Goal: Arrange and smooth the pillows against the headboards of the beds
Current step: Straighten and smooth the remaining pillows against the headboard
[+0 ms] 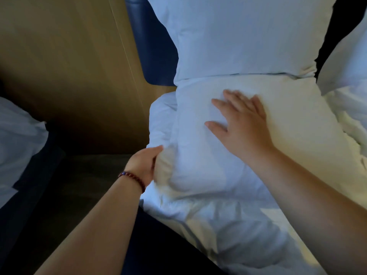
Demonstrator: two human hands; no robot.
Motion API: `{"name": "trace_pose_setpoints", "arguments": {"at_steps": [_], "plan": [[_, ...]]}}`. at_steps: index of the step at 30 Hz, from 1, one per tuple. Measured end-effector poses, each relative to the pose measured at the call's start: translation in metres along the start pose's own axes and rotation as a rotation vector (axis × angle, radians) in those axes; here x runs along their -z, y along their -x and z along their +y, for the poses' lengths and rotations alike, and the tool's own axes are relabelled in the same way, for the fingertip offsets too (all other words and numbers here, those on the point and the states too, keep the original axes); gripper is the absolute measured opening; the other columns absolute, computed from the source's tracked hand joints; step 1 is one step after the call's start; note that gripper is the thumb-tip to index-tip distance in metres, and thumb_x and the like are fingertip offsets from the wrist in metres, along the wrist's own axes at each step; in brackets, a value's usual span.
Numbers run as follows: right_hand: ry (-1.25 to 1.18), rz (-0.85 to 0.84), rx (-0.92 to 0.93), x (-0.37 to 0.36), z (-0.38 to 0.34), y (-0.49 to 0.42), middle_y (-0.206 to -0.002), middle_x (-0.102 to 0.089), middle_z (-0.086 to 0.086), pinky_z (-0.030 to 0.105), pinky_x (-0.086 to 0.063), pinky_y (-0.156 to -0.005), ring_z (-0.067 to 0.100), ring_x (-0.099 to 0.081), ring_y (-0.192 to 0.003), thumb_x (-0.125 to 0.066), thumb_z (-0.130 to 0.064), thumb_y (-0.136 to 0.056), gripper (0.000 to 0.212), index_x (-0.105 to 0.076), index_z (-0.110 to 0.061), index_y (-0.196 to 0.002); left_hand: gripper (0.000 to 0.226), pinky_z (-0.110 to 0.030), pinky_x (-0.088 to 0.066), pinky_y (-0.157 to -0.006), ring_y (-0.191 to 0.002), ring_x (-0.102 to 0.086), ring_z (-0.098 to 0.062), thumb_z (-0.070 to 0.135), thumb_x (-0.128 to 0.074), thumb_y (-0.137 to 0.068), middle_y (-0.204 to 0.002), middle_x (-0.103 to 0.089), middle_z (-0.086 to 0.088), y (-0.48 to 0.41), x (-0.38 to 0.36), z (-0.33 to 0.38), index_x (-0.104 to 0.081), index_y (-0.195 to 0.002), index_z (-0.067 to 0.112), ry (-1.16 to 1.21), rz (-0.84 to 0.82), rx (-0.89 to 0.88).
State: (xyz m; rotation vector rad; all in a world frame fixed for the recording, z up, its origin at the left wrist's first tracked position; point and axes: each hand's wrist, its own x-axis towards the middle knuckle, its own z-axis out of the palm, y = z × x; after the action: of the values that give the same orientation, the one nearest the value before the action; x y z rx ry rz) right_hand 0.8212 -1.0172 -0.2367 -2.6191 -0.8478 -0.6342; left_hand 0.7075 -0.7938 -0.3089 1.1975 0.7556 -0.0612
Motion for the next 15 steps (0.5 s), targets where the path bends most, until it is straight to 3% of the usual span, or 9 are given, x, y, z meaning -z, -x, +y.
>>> {"name": "trace_pose_setpoints", "arguments": {"at_steps": [2, 3, 5, 8, 11, 15], "plan": [[0.063, -0.018, -0.004, -0.004, 0.008, 0.000, -0.155, -0.037, 0.004, 0.050, -0.014, -0.118, 0.023, -0.030, -0.144, -0.043, -0.060, -0.087, 0.060, -0.051, -0.030, -0.138, 0.024, -0.006, -0.045, -0.056, -0.052, -0.058, 0.009, 0.004, -0.049, -0.098, -0.072, -0.054, -0.002, 0.009, 0.027, -0.013, -0.056, -0.077, 0.012, 0.160, 0.115, 0.018], [0.087, -0.015, 0.004, -0.007, 0.008, 0.002, -0.155, -0.035, 0.005, 0.050, -0.014, -0.118, 0.024, -0.029, -0.144, -0.042, -0.060, -0.088, 0.061, -0.050, -0.029, -0.139, 0.028, -0.004, -0.042, -0.055, -0.049, -0.055, 0.011, 0.002, -0.044, -0.100, -0.073, -0.047, 0.002, 0.015, 0.038, -0.018, -0.050, -0.077, 0.017, 0.279, 0.161, 0.037], [0.119, -0.002, 0.016, -0.010, 0.004, 0.003, -0.156, -0.035, 0.006, 0.051, -0.013, -0.118, 0.025, -0.030, -0.144, -0.040, -0.059, -0.089, 0.060, -0.049, -0.028, -0.140, 0.020, -0.010, -0.048, -0.065, -0.061, -0.060, 0.003, 0.011, -0.052, -0.098, -0.076, -0.052, -0.001, 0.021, 0.052, -0.029, -0.055, -0.079, 0.014, 0.293, 0.249, 0.045], [0.133, 0.005, 0.013, -0.011, -0.003, 0.000, -0.155, -0.036, 0.004, 0.051, -0.012, -0.116, 0.026, -0.030, -0.144, -0.042, -0.057, -0.089, 0.057, -0.050, -0.029, -0.138, 0.011, -0.034, -0.054, -0.082, -0.083, -0.066, -0.019, 0.019, -0.063, -0.092, -0.085, -0.066, -0.008, 0.008, 0.048, -0.019, -0.065, -0.088, 0.009, 0.148, 0.271, 0.033], [0.134, 0.003, 0.018, -0.010, -0.003, -0.002, -0.155, -0.037, 0.004, 0.051, -0.013, -0.116, 0.026, -0.031, -0.144, -0.042, -0.057, -0.089, 0.057, -0.051, -0.029, -0.138, 0.023, -0.031, -0.052, -0.082, -0.094, -0.067, -0.018, 0.030, -0.057, -0.096, -0.099, -0.070, -0.006, -0.007, 0.009, 0.002, -0.064, -0.103, 0.008, 0.014, 0.112, 0.024], [0.132, 0.018, 0.029, -0.010, -0.001, 0.001, -0.154, -0.037, 0.004, 0.052, -0.016, -0.116, 0.025, -0.031, -0.144, -0.040, -0.058, -0.090, 0.058, -0.052, -0.028, -0.138, 0.030, -0.031, -0.047, -0.097, -0.100, -0.065, -0.013, 0.042, -0.054, -0.096, -0.107, -0.069, 0.000, -0.026, -0.015, 0.015, -0.065, -0.102, 0.014, -0.162, 0.025, 0.024]]}}
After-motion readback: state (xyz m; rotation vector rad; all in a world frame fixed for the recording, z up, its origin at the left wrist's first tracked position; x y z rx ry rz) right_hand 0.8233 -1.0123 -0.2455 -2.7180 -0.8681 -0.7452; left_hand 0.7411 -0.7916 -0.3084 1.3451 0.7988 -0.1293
